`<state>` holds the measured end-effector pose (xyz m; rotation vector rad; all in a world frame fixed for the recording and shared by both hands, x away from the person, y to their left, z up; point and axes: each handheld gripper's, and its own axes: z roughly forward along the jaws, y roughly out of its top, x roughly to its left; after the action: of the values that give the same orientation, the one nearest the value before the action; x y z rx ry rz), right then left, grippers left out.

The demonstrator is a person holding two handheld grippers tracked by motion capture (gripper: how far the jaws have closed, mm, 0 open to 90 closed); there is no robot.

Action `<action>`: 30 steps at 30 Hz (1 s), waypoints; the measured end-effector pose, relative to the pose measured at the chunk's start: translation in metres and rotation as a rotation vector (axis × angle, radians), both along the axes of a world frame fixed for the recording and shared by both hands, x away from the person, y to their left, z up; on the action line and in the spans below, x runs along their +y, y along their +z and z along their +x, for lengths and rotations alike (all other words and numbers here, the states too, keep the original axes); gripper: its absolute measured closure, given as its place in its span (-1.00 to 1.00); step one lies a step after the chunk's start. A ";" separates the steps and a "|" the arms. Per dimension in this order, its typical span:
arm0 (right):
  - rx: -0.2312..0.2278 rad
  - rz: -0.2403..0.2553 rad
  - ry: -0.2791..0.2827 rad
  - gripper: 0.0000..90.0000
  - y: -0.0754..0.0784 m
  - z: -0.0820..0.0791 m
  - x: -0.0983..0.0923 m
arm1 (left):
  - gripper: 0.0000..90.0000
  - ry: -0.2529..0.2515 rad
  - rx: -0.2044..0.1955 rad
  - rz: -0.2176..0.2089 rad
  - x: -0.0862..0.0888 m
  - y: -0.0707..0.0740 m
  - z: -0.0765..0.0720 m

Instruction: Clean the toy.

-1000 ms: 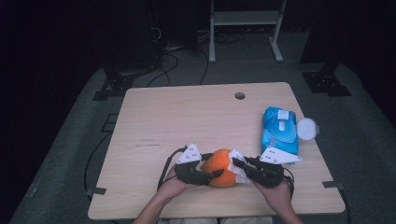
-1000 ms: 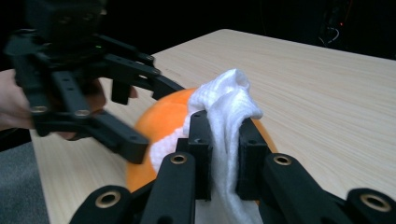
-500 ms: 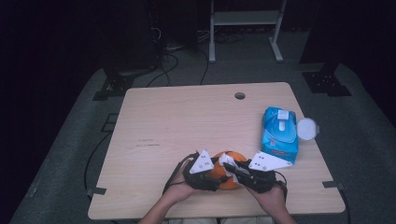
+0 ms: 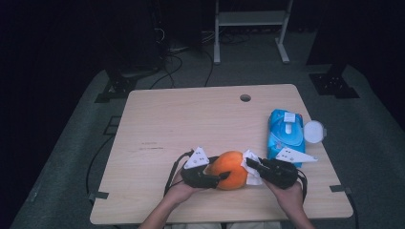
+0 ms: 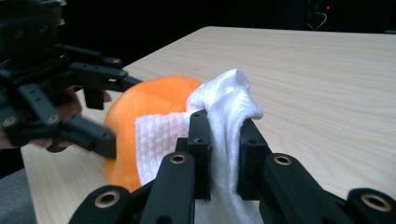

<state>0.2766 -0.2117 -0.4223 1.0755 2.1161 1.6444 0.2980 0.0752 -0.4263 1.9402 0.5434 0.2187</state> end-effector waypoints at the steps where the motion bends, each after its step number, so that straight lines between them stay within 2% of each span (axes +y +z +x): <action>1: 0.002 0.007 0.004 0.75 0.000 -0.001 0.001 | -0.19 0.007 0.003 -0.003 0.002 0.000 0.001; 4: -0.015 0.016 0.039 0.74 0.006 -0.007 0.010 | -0.20 0.029 0.022 -0.016 0.003 -0.001 0.002; 5: -0.025 0.019 0.062 0.74 0.008 -0.010 0.014 | -0.21 0.019 0.028 -0.017 0.003 -0.002 0.003; 7: -0.058 -0.012 0.091 0.73 0.013 -0.014 0.023 | -0.21 0.005 0.019 -0.009 0.001 -0.003 0.001; 9: -0.073 -0.037 0.089 0.73 0.014 -0.014 0.026 | -0.19 -0.003 0.015 -0.001 0.002 0.001 -0.001; 14: -0.019 -0.006 0.015 0.73 0.003 -0.003 0.010 | -0.19 -0.011 0.008 -0.001 0.001 0.006 -0.003; 16: -0.042 -0.027 0.018 0.73 0.006 -0.008 0.015 | -0.19 -0.014 0.002 0.011 0.000 0.007 -0.003; 19: -0.088 -0.047 0.051 0.73 0.014 -0.013 0.024 | -0.19 -0.017 0.010 0.003 0.004 0.010 -0.004; 21: -0.073 -0.041 0.048 0.73 0.011 -0.010 0.022 | -0.21 -0.019 0.001 0.003 0.006 0.011 -0.004; 24: -0.012 -0.024 0.000 0.73 -0.003 -0.001 0.011 | -0.36 -0.021 0.001 -0.010 0.006 0.010 -0.002; 25: 0.003 -0.016 -0.009 0.73 -0.004 0.000 0.009 | -0.48 0.002 0.001 0.020 0.004 0.008 -0.001; 26: 0.003 -0.013 -0.007 0.73 -0.005 0.001 0.008 | -0.63 0.011 0.004 0.036 0.002 0.004 0.000; 28: -0.007 -0.015 0.004 0.73 -0.001 -0.002 0.012 | -0.72 0.000 0.016 0.047 -0.001 -0.003 0.001; 30: -0.027 -0.019 0.037 0.73 0.004 -0.006 0.020 | -0.64 -0.018 -0.001 0.059 -0.005 -0.005 -0.001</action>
<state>0.2702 -0.1917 -0.4184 1.0081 2.1425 1.6429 0.2974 0.0707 -0.4316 2.0017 0.5243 0.2266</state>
